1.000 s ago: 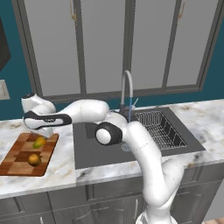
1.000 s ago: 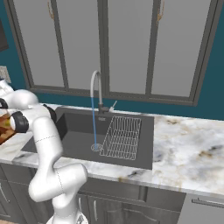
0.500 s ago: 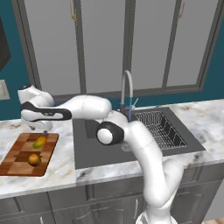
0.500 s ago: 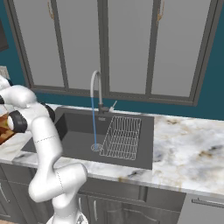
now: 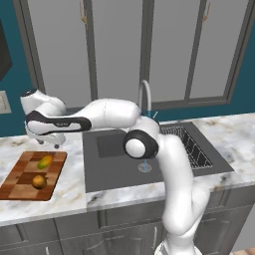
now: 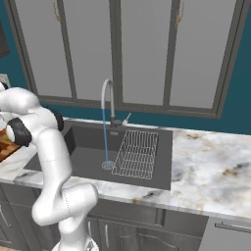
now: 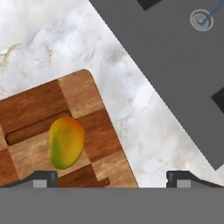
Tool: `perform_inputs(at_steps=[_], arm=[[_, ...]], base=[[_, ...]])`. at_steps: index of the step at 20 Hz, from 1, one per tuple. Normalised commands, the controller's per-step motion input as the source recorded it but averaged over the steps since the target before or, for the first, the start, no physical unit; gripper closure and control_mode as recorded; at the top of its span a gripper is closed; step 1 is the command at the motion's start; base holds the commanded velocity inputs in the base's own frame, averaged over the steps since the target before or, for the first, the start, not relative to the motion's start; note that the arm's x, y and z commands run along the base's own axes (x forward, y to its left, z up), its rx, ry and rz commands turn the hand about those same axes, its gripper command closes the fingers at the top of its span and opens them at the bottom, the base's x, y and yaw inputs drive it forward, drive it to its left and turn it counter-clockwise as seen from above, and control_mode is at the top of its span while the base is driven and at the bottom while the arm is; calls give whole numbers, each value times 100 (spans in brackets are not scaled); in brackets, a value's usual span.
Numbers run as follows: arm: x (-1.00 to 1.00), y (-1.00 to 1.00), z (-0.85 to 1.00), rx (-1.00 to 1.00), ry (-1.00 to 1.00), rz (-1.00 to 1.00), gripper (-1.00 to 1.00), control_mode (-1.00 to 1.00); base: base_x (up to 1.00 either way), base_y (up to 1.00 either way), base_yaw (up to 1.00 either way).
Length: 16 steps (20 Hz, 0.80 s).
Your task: Pick the mango, mango from the sink and place them on the cutting board to airdry. Then turn off the sink faucet.
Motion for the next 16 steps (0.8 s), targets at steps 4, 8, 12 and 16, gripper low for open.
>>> perform_inputs(at_steps=[4, 8, 12, 16], arm=[[-74, -52, 25, 15, -21, 4, -100, -100], [-43, -45, 61, 16, -21, 2, -100, -100], [-26, -32, 92, 16, -18, 1, -100, -100], [-41, -4, 100, 6, -6, 1, -100, -100]], base=[[0, 0, 0], [0, 0, 0], [0, 0, 0], [0, 0, 0]])
